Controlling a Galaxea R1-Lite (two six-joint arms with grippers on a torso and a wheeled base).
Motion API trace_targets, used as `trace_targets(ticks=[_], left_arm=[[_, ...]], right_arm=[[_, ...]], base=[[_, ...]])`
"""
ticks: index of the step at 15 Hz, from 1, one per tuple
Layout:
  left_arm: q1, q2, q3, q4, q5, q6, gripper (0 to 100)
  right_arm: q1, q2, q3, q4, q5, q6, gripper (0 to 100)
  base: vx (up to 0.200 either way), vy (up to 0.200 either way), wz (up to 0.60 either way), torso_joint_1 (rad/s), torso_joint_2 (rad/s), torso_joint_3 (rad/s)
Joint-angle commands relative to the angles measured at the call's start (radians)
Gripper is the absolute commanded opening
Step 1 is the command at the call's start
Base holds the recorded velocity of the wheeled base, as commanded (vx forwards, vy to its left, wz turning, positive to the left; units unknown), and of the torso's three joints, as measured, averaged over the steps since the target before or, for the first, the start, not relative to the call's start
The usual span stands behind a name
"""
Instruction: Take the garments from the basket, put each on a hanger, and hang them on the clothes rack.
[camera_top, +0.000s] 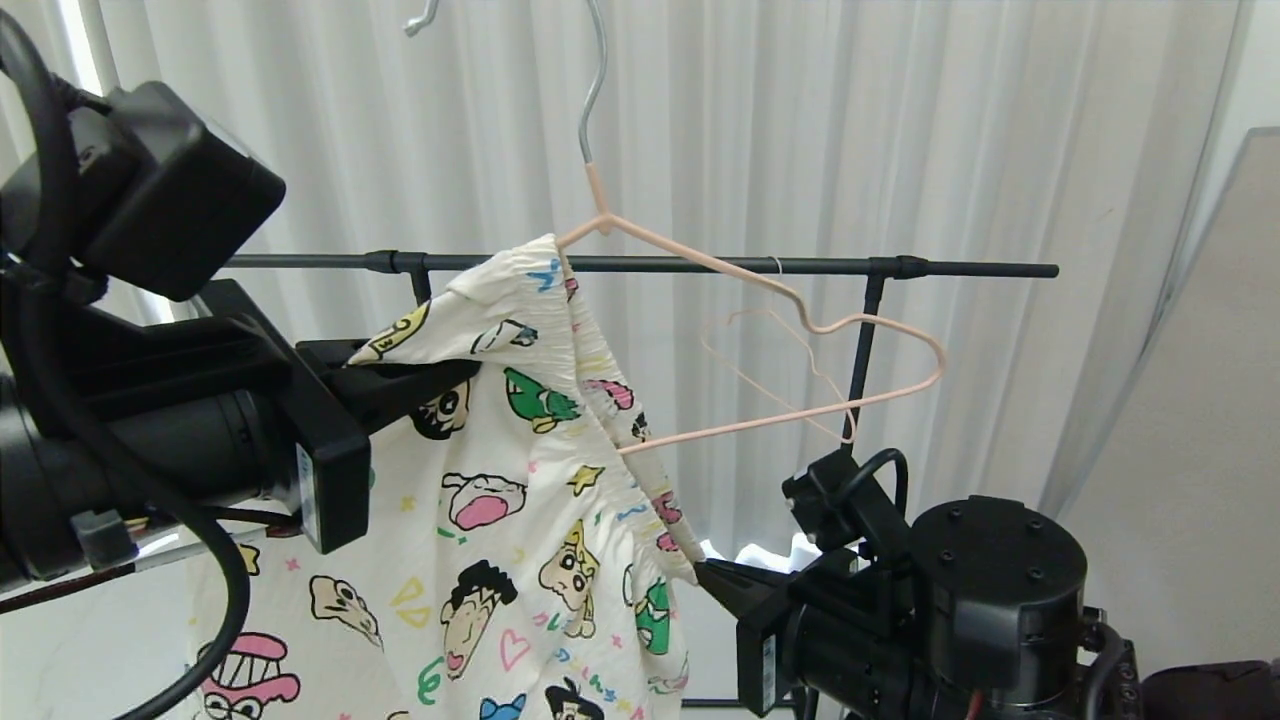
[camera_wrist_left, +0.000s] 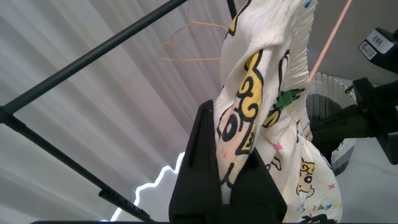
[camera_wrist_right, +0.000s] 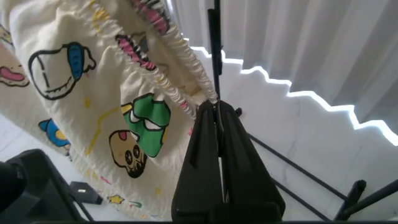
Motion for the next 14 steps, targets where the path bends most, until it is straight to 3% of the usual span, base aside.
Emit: trace_targets(ticks=[1,8,14], left_arm=[[0.000,-0.002,0.003,-0.001,0.000,-0.001,0],[0.028,-0.009,0.052,-0.003,0.034,0.028,0],[0.042,-0.078,0.207,-0.003,0.036,0.034,0]], right_arm=[[-0.012,-0.001,0.000,0.000,-0.003,0.000,0],[-0.175,-0.051,0.034,0.000,-0.021,-0.016,0],[-0.344,-0.117,0.104,0.000,-0.016,-0.068,0]], base=[[0.000,0.000,0.00,0.000,0.00,0.000],[0.000,0.000,0.00,0.000,0.00,0.000],[0.000,0.000,0.00,0.000,0.00,0.000]])
